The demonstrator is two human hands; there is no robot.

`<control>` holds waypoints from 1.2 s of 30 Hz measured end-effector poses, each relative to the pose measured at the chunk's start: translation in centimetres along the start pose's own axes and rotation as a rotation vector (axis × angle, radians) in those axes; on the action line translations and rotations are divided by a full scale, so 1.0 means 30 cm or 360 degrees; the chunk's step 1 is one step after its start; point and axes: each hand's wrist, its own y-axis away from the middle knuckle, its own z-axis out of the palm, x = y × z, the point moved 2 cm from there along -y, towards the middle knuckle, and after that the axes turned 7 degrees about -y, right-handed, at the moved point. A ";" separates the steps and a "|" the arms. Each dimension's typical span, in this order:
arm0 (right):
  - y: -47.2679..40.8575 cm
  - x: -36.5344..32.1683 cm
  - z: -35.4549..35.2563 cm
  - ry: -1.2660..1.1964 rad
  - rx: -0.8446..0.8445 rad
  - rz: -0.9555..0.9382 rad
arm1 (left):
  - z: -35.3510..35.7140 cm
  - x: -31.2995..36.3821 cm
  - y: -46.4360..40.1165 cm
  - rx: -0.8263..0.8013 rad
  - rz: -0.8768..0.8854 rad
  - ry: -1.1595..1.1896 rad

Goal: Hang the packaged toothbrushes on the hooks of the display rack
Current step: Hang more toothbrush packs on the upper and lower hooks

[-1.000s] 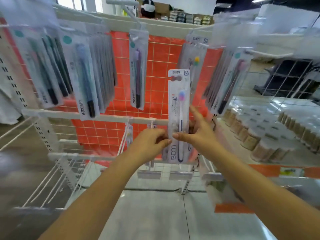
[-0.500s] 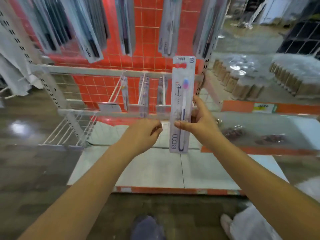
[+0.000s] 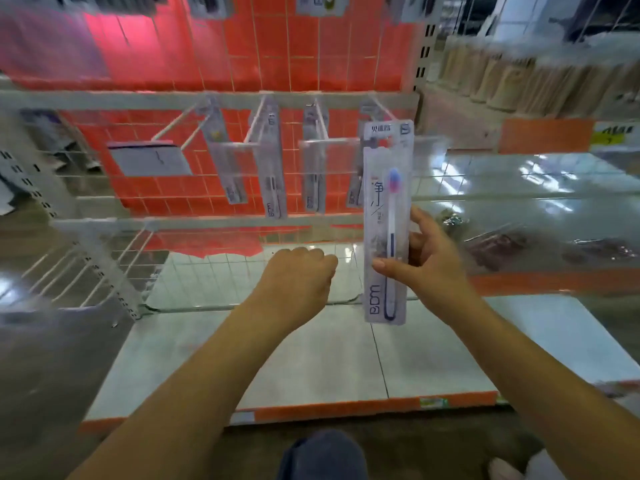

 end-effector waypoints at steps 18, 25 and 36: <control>0.014 0.577 0.054 0.0031 0.0121 -0.0131 | 0.494 0.054 -0.050 0.0350 0.0076 0.0162; -0.010 0.604 0.027 -0.0021 0.0142 -0.0176 | 0.480 0.046 -0.074 0.0482 0.0051 0.0185; -0.101 0.507 -0.016 -0.0121 0.0213 -0.0222 | 0.426 0.010 -0.100 0.0644 0.0058 0.0253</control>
